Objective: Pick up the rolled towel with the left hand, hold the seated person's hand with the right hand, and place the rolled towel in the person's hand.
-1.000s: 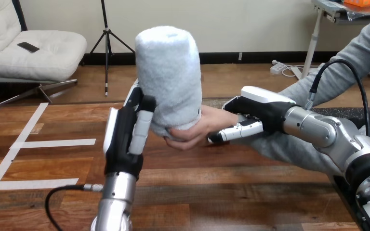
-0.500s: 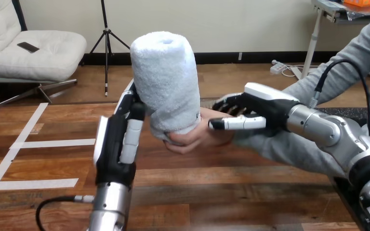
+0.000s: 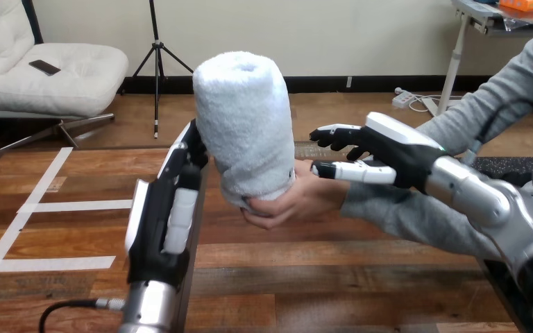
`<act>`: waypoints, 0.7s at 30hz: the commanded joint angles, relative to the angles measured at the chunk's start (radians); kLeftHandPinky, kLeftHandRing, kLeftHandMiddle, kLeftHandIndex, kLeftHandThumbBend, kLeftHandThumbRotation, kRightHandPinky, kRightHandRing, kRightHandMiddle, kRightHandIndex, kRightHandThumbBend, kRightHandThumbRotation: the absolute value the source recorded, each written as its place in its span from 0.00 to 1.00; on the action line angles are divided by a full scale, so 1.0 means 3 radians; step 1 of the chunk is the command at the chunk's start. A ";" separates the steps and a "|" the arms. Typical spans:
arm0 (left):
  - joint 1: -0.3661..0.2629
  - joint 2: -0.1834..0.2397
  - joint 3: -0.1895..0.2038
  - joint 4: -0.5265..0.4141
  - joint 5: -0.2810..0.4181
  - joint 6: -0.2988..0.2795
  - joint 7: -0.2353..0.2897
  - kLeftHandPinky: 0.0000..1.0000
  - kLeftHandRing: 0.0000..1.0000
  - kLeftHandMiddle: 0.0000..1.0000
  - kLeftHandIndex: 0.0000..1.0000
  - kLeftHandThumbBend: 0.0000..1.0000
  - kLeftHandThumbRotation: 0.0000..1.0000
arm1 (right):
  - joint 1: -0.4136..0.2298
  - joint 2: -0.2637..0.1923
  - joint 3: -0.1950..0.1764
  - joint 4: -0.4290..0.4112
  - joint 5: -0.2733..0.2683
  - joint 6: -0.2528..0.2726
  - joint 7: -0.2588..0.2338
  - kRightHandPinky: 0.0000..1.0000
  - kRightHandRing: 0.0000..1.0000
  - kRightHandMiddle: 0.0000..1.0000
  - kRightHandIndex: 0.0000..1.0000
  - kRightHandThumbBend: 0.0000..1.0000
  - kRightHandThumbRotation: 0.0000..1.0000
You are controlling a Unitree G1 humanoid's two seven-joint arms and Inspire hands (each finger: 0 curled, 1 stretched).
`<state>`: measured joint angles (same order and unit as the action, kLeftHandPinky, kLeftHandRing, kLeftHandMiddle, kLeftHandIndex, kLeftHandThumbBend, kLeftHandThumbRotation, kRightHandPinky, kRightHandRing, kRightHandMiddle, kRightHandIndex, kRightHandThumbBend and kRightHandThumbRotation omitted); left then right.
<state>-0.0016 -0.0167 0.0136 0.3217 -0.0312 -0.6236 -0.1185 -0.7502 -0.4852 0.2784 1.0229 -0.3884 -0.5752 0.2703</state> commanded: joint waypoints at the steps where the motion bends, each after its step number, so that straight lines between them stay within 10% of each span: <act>1: 0.0064 0.0071 -0.0024 -0.0349 -0.0092 0.0068 -0.0086 0.93 0.92 0.91 0.89 0.93 1.00 | 0.0265 -0.0091 -0.0220 -0.0379 0.0232 -0.0157 -0.0068 0.78 0.86 0.88 0.88 1.00 1.00; 21: 0.0500 0.0183 -0.0042 -0.0767 -0.0318 0.0183 -0.0368 0.81 0.84 0.87 0.85 0.79 0.97 | 0.1521 0.0166 -0.0709 -0.1697 0.1397 -0.0287 0.0158 0.83 0.89 0.89 0.90 0.83 1.00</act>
<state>0.1593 0.0212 0.0141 0.1832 -0.0952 -0.5687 -0.1985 -0.3435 -0.4682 0.1229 0.6820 -0.0538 -0.6378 0.3133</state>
